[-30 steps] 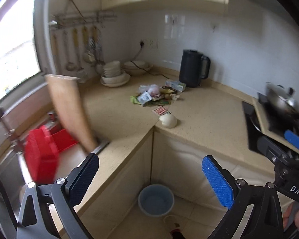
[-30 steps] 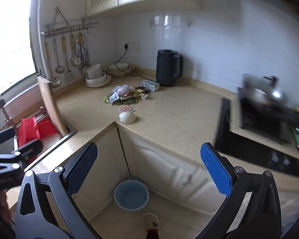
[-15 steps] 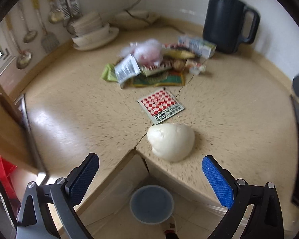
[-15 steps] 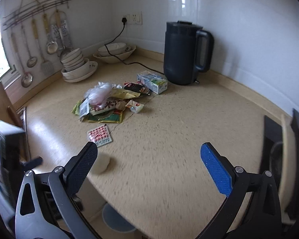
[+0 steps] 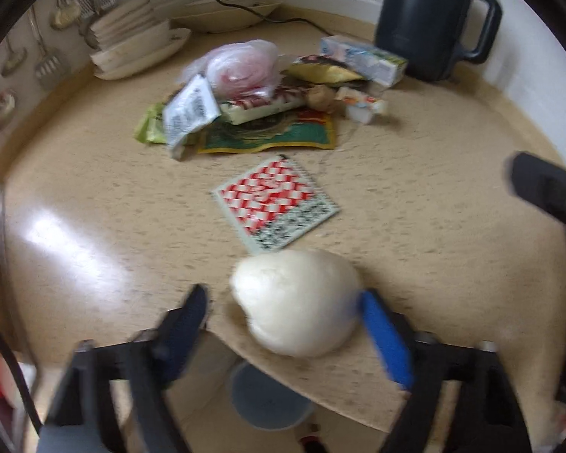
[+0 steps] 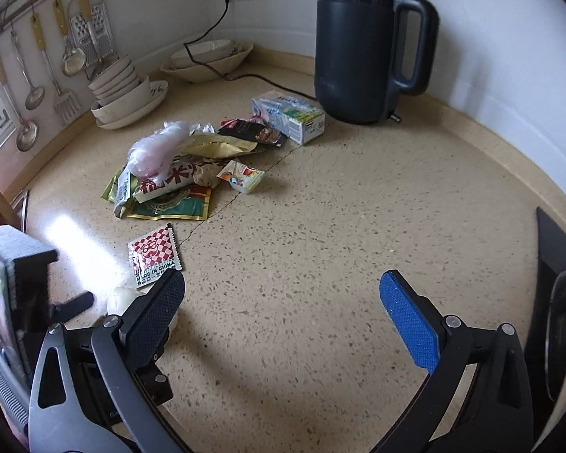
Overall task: Collect trash
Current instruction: 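Close the left gripper on the white round ball, then lift the white ball with the left gripper while the right gripper grasps the small snack packet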
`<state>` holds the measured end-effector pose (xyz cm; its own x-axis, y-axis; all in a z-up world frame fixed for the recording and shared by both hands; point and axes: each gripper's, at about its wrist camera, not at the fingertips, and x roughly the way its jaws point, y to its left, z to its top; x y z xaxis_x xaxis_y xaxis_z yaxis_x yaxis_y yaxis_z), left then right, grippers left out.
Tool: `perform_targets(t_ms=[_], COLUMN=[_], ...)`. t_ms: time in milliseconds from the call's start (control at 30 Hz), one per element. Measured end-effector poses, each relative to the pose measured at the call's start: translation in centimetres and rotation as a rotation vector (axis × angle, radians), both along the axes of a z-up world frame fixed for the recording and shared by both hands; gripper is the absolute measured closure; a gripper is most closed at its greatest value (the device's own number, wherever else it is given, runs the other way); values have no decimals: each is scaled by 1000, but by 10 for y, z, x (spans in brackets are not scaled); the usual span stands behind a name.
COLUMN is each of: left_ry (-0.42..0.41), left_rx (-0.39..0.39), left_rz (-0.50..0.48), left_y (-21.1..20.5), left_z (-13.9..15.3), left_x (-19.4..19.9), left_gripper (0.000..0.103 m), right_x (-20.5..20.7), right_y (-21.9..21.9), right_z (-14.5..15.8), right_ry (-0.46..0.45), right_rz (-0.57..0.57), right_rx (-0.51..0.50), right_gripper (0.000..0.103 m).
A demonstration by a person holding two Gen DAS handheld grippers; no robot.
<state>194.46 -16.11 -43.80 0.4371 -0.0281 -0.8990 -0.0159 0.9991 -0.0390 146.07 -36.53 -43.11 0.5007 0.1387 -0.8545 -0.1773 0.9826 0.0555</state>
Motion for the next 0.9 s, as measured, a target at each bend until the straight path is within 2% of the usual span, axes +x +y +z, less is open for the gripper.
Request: perform_targets(t_ms=[33,167,267,333,400,567,900], left_ry=[1,11,3,5,2,-27,-110], left_rx=[-37,-117,-158,-220,-270,-306,-195], left_rz=[-12,-32,-9,15,42,68,124], left_y=[1,3,19,31,42,54,74], left_z=[-8,-45,-69,-89,-89,-73,-39], left_x=[8,50,71,92,96,101,98], left_gripper=[53,64,66,66,66,66,66], right_x=[3,15,27,36,42,53,107], right_y=[1,9,13,17,18,25,42], right_z=[-2,-13,-22,-28,-33,-41,-69], right_ry=[-1,12,23,32,41,53,56], right_rz=[3,20,31,43,43,67,123], right_rx=[-3,-7,-2,-6,-1,25,18], right_gripper=[0,0,0,0,0,0,0])
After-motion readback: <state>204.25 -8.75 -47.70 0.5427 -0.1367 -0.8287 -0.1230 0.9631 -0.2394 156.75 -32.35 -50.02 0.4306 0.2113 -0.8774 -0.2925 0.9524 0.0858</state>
